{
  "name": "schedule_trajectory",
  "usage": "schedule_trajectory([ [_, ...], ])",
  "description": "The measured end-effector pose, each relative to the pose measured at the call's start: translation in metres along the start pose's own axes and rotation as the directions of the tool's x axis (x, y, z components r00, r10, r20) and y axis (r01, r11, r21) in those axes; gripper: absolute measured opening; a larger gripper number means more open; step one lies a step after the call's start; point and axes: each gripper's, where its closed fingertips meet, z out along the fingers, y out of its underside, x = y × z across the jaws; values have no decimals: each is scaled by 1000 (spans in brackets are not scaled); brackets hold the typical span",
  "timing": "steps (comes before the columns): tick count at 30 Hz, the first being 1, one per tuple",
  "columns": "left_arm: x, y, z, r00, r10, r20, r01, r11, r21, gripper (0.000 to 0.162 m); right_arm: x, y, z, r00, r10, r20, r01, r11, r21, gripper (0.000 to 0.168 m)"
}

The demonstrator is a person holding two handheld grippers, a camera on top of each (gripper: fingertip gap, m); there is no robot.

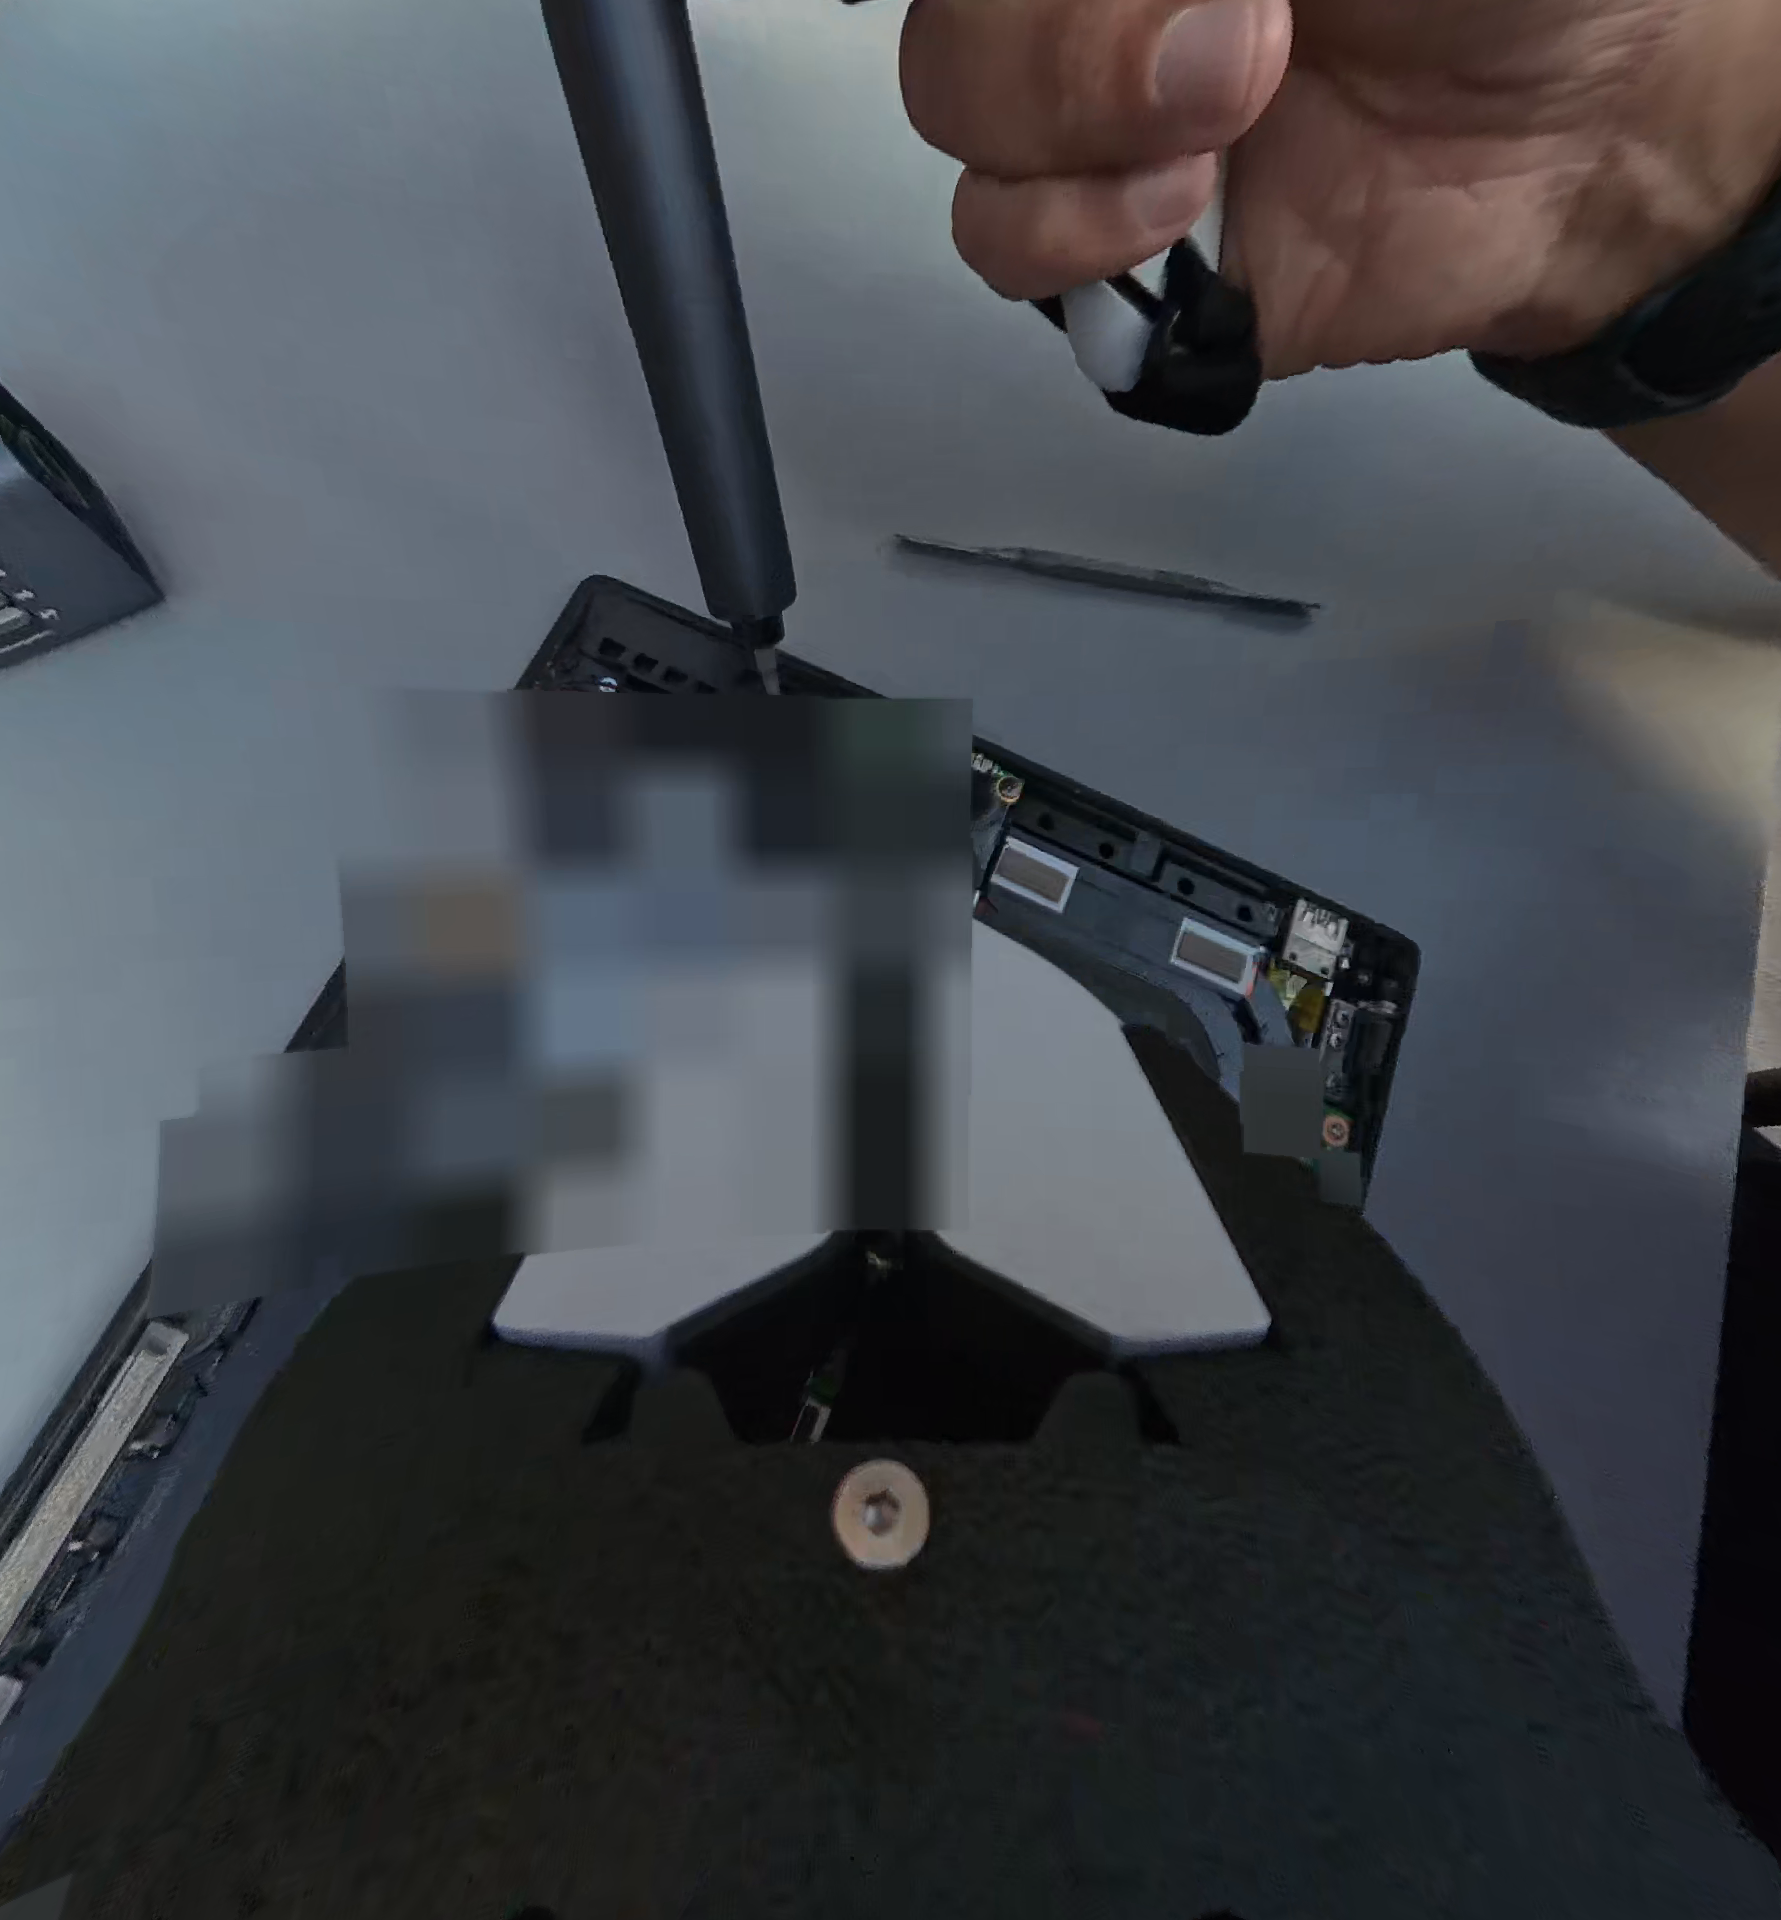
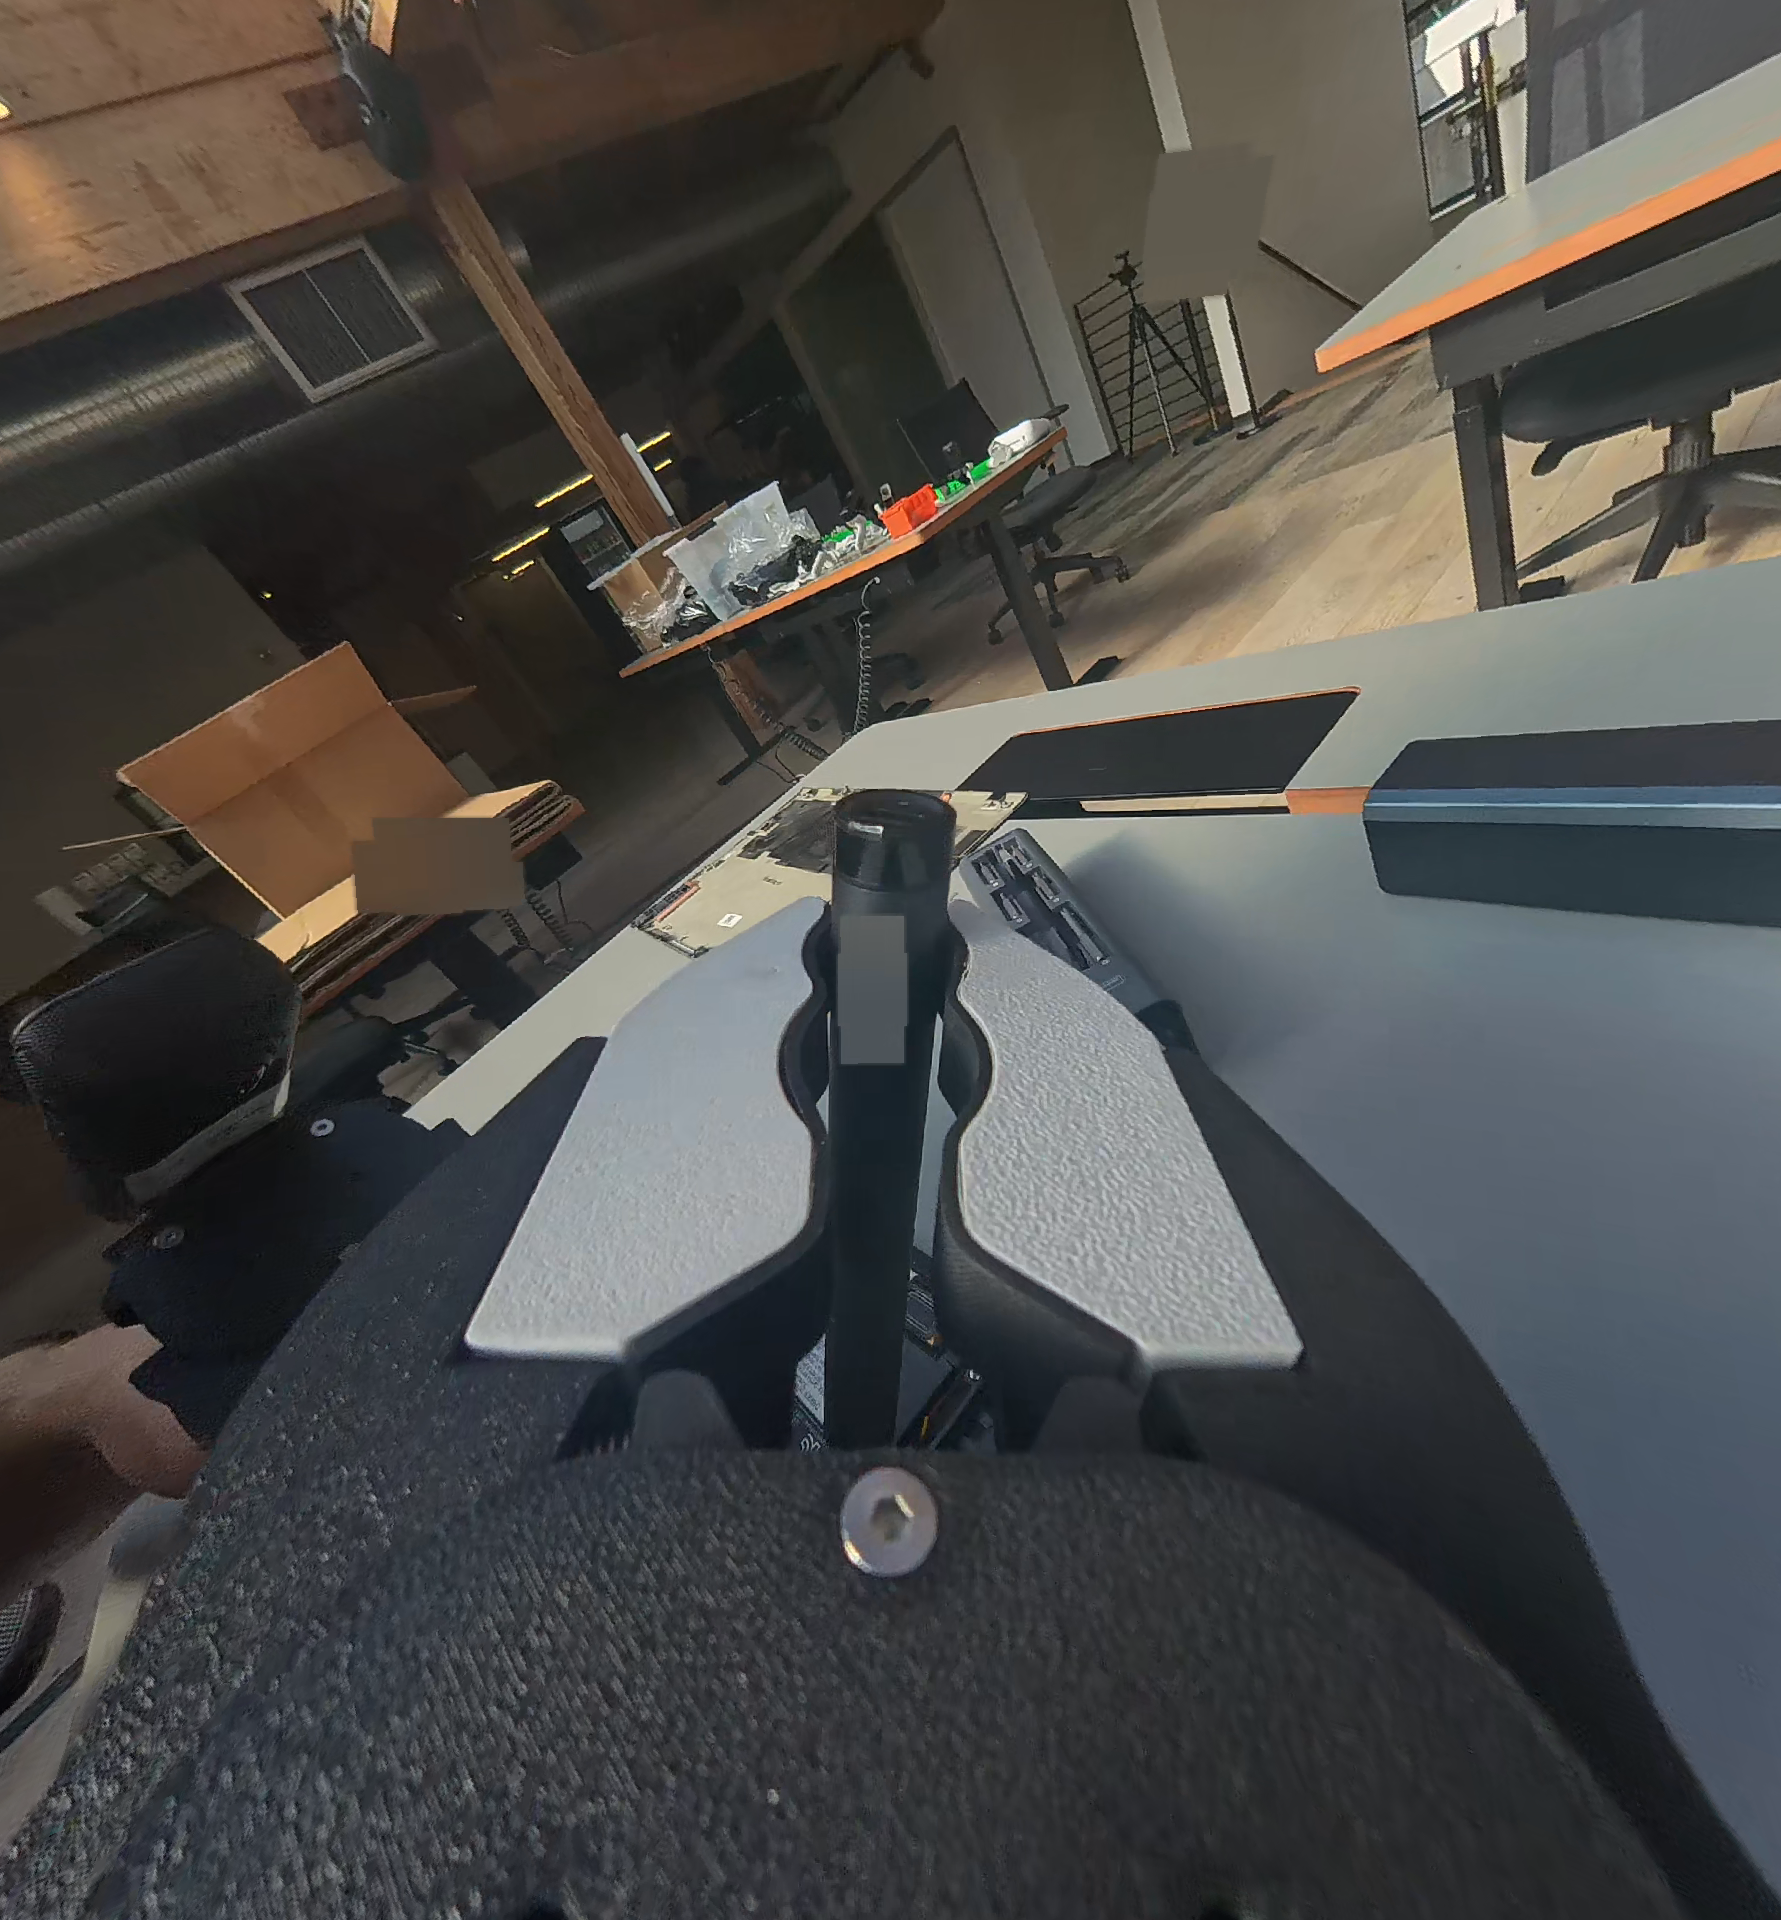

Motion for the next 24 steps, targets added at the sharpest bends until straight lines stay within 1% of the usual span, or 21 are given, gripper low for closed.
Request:
schedule_trajectory([
  [3,2,-11,17,996,-85,12,85,996,-4,0,0,0,0,1000,2,-30,-2,1000,10,16],
  [5,-5,-12,25,990,-104,96,105,994,-8,0,0,0,-1,998,-9,-55,10,1000,9,15],
  [8,-12,-13,30,965,-63,253,72,997,-25,0,1,-1,-2,997,-17,-80,18,1000,19,16],
  [12,-8,-20,37,936,-9,351,22,999,-34,0,3,-1,-2,997,-10,-80,12,1000,26,15],
  [17,-16,-16,44,909,-12,416,49,996,-78,0,7,-1,-3,997,10,-76,-7,999,41,16],
  [21,-21,-12,45,879,38,476,21,993,-118,0,11,-2,-6,996,40,-79,-36,998,56,15],
  [24,-21,-12,45,877,31,480,30,992,-119,0,13,-2,-8,995,70,-78,-65,996,65,15],
])
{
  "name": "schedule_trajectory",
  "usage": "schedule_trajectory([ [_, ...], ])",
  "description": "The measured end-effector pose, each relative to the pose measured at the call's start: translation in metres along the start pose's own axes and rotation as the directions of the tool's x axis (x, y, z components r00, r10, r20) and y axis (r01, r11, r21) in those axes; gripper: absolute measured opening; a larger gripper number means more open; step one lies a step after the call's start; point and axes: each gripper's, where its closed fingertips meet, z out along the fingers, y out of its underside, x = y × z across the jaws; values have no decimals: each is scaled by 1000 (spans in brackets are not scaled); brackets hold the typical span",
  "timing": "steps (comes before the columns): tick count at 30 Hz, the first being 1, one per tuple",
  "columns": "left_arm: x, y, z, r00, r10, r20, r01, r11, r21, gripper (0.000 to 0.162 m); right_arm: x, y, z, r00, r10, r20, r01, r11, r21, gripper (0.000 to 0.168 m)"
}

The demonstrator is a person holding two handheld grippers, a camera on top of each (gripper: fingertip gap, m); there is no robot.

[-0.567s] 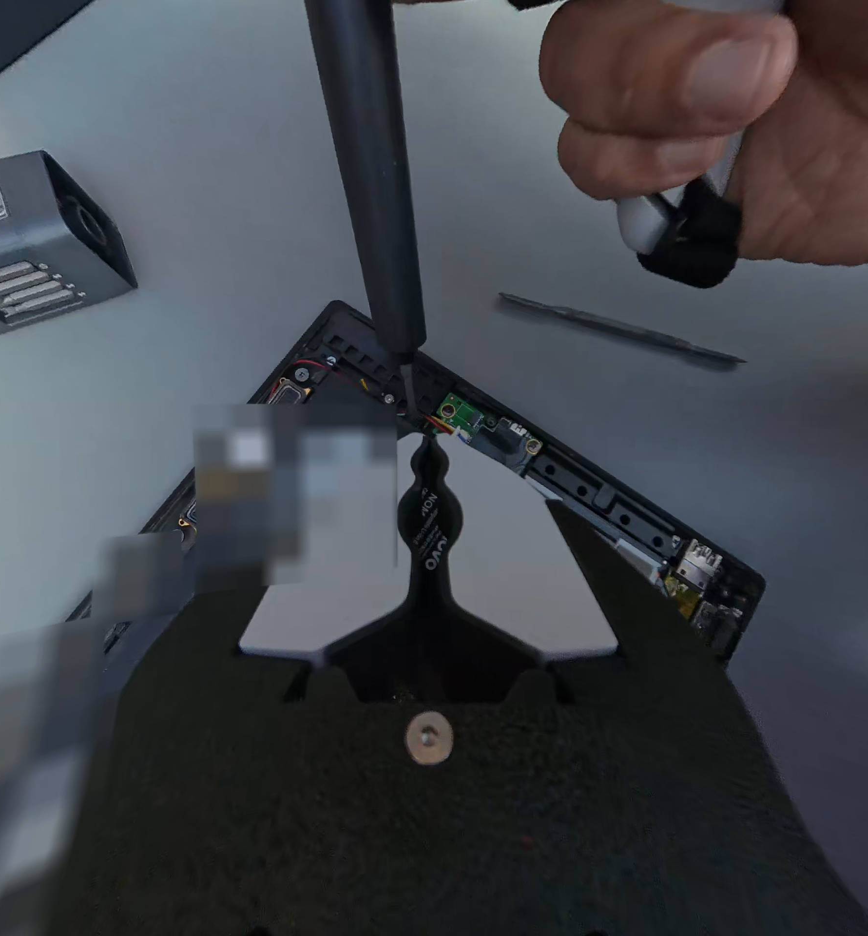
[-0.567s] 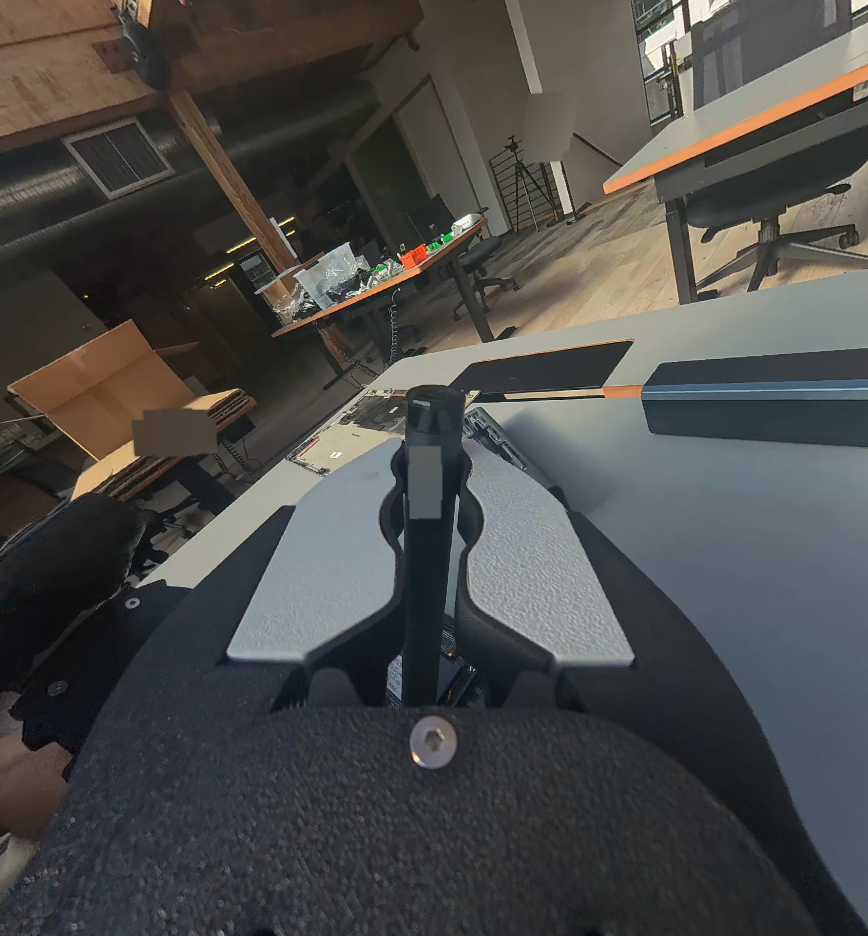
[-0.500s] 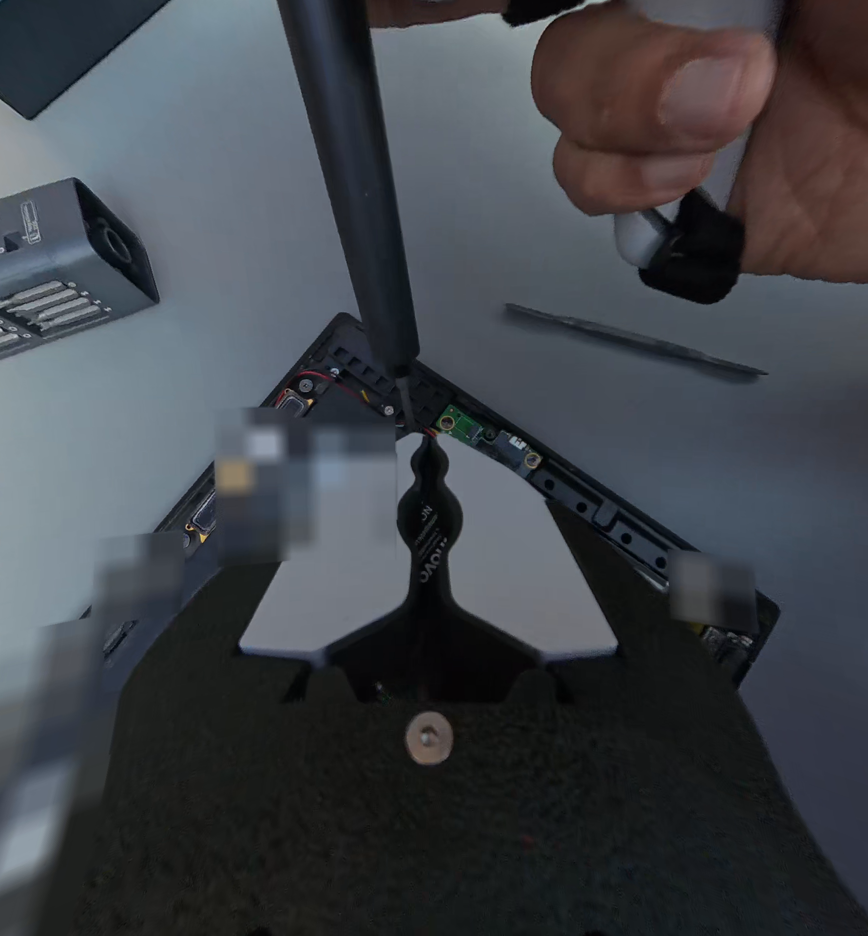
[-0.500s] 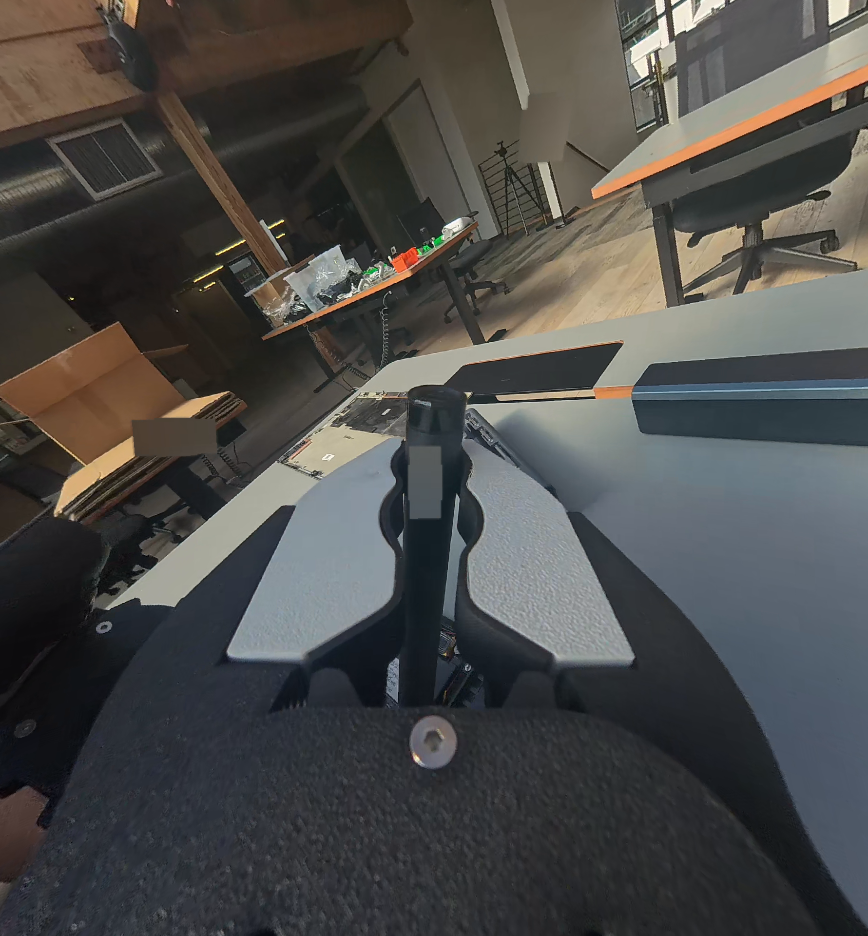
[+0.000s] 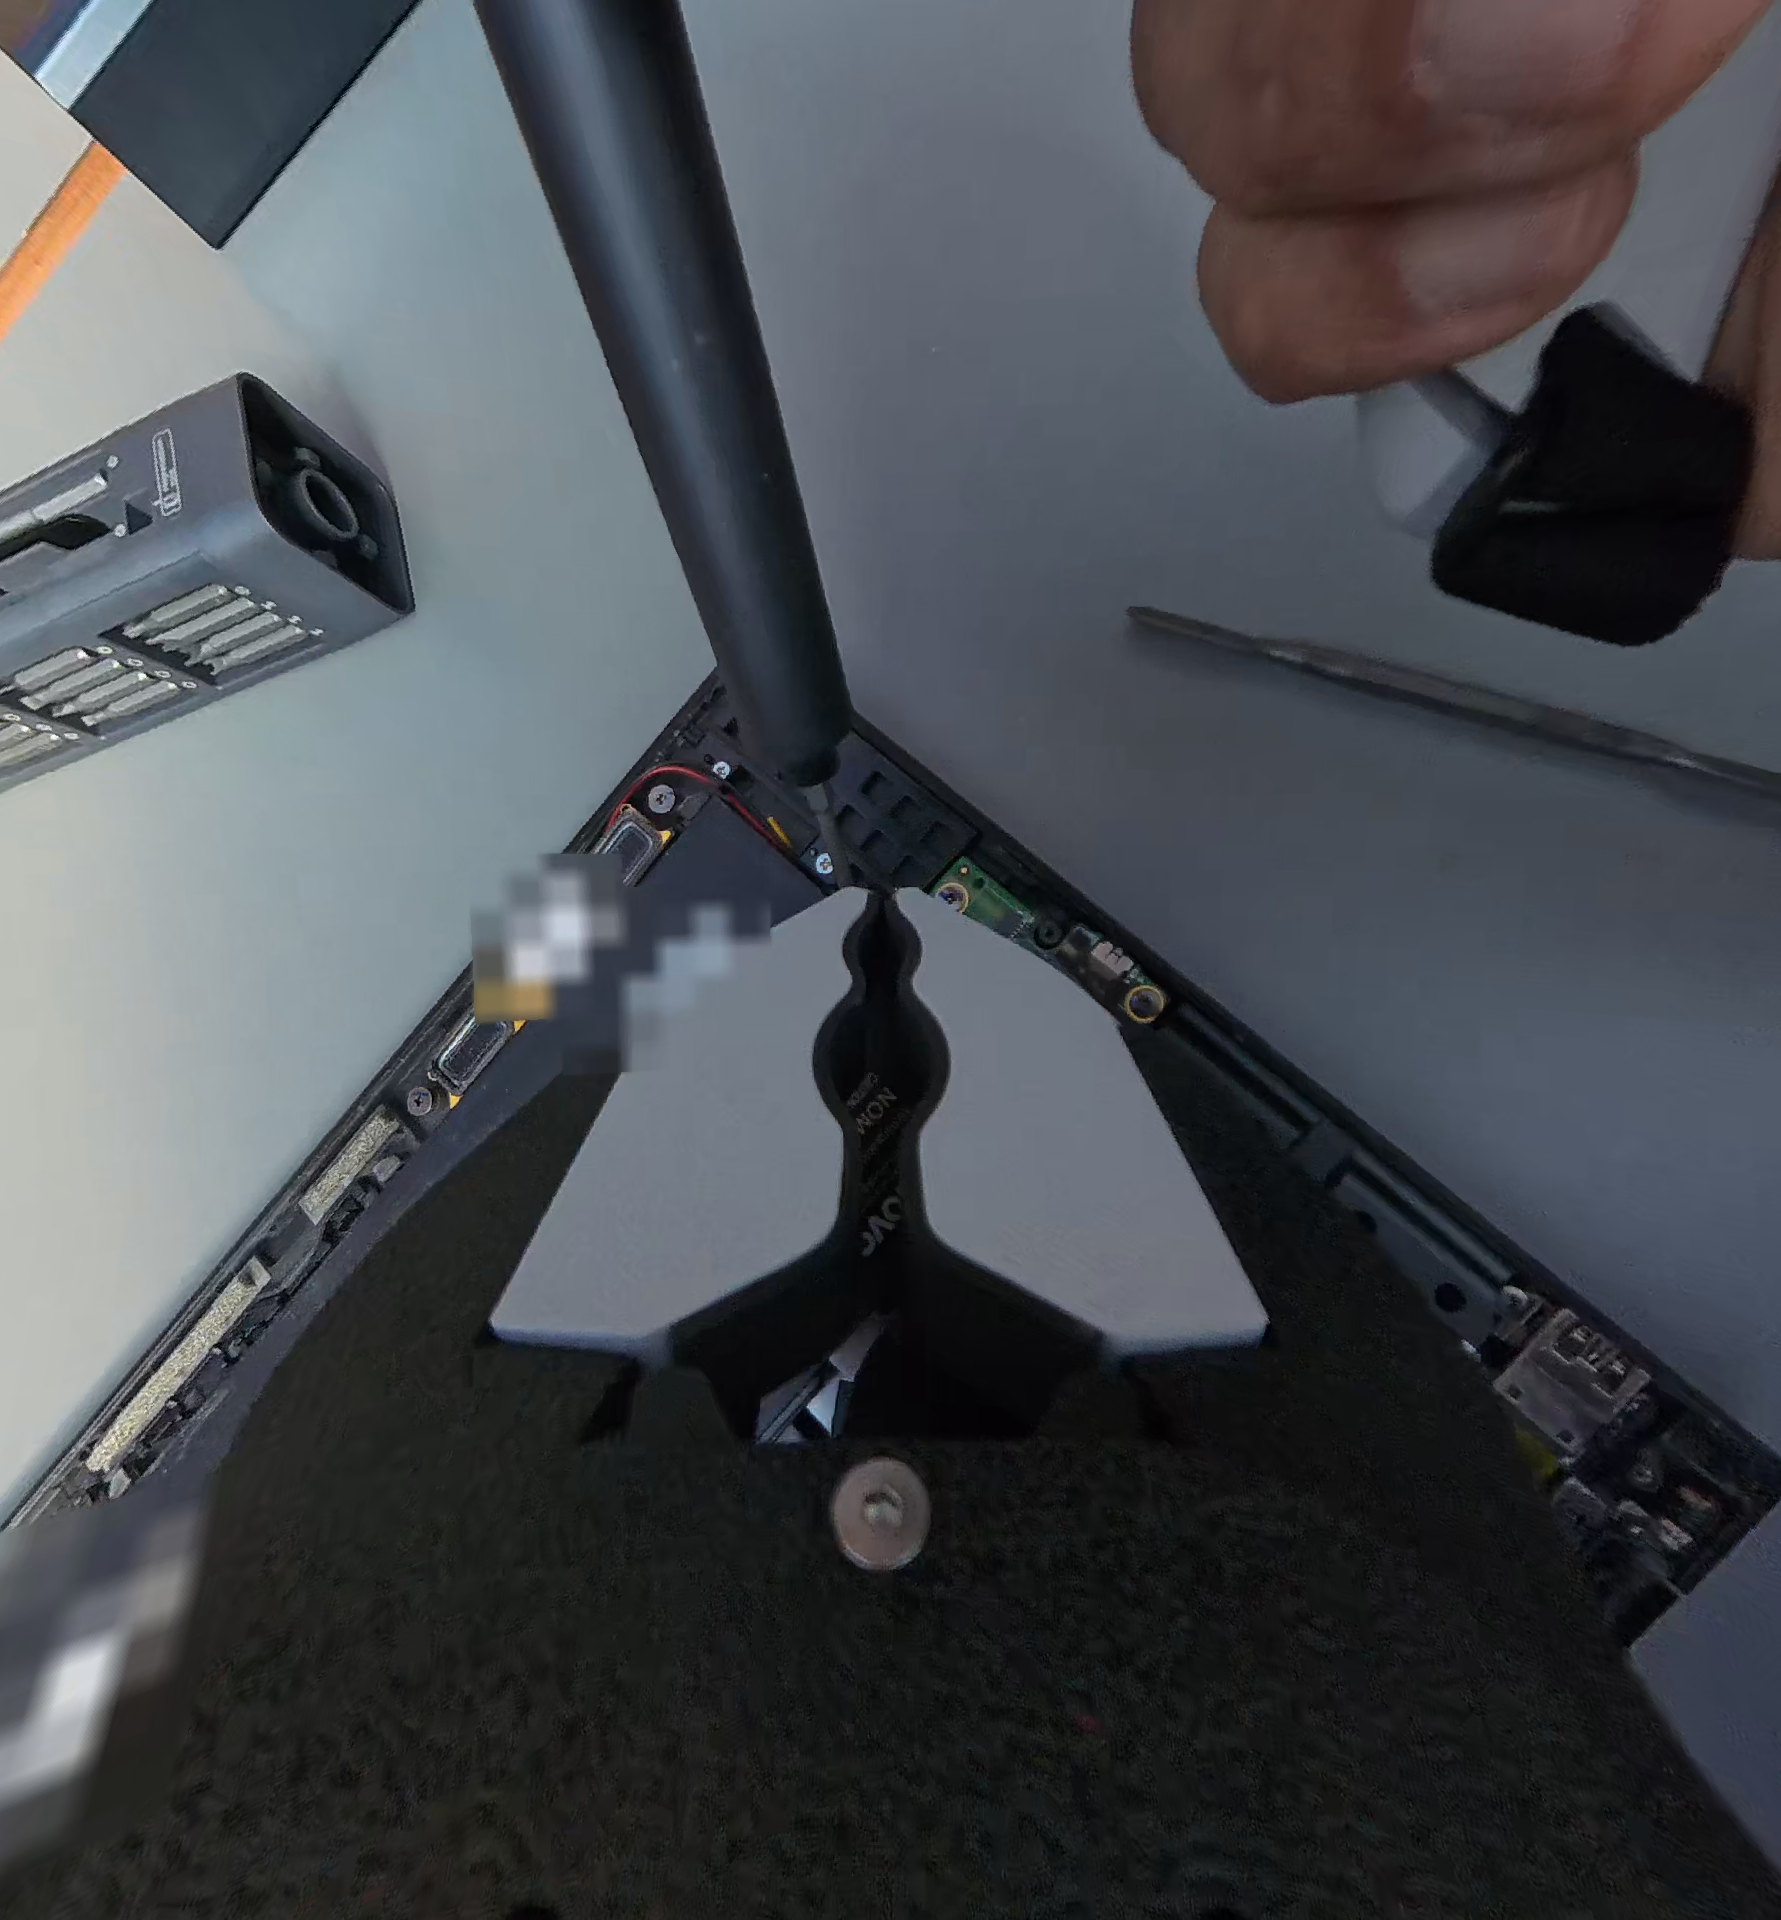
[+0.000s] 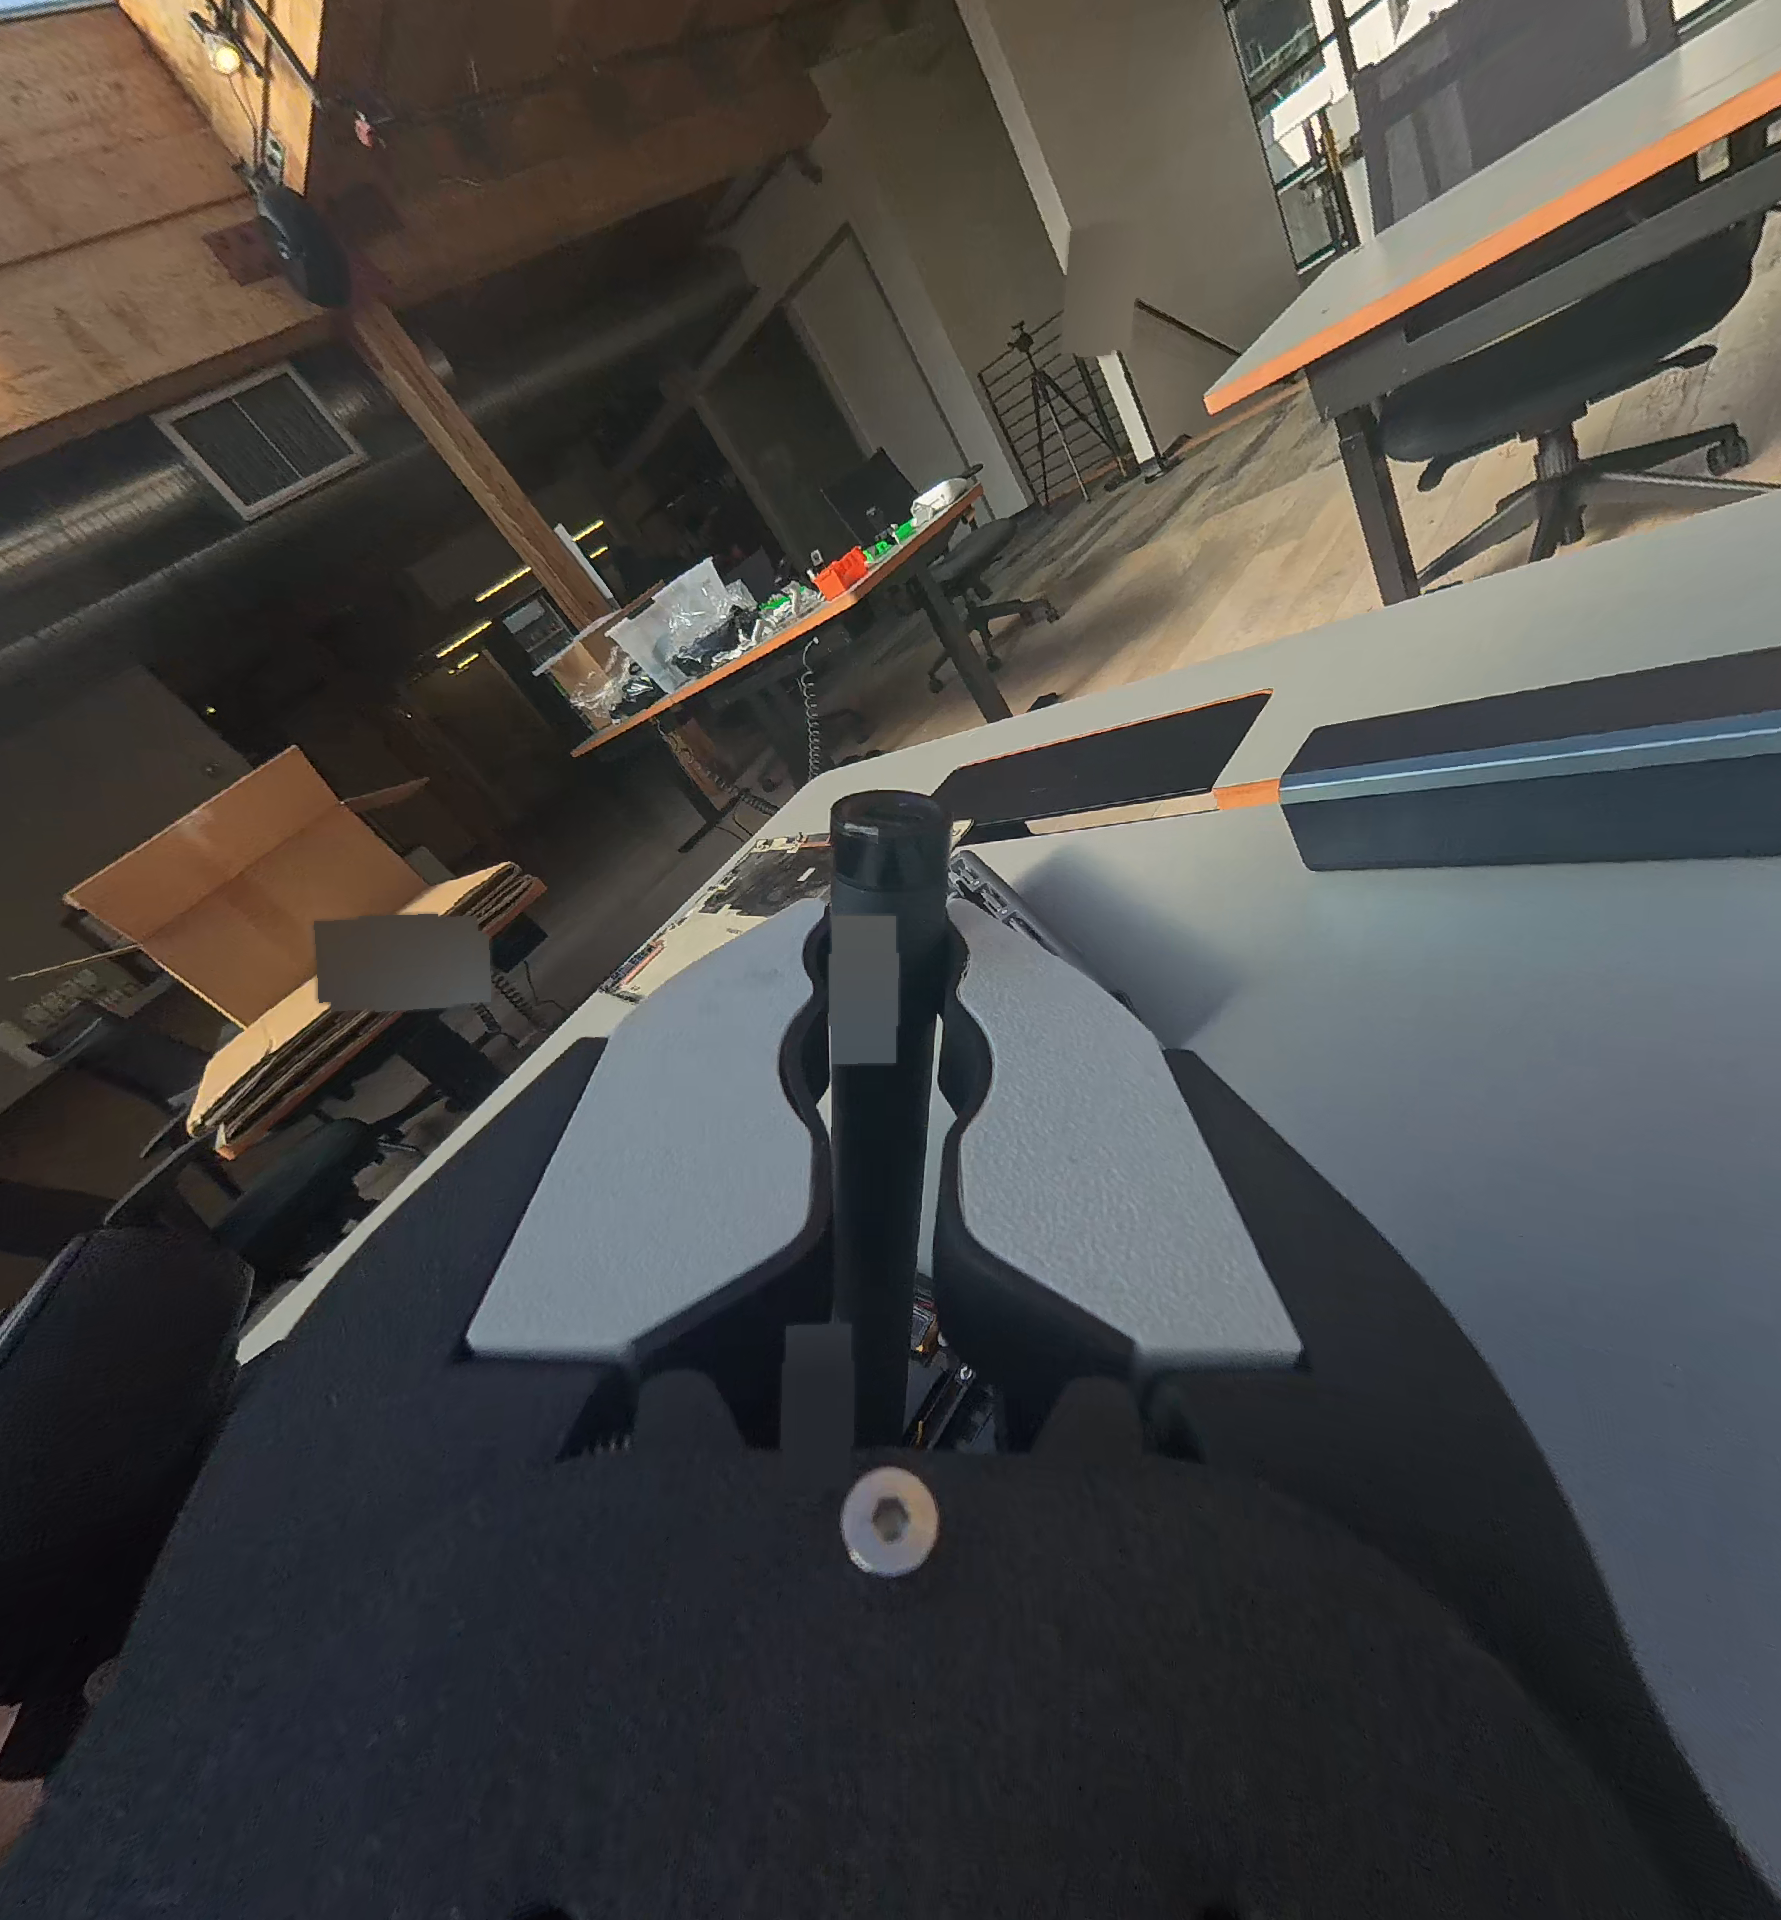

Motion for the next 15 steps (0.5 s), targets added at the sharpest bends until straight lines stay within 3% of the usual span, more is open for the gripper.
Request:
schedule_trajectory([
  [15,1,2,-2,991,-82,-105,79,996,-38,0,2,-16,-18,999,46,3,-47,997,63,16],
])
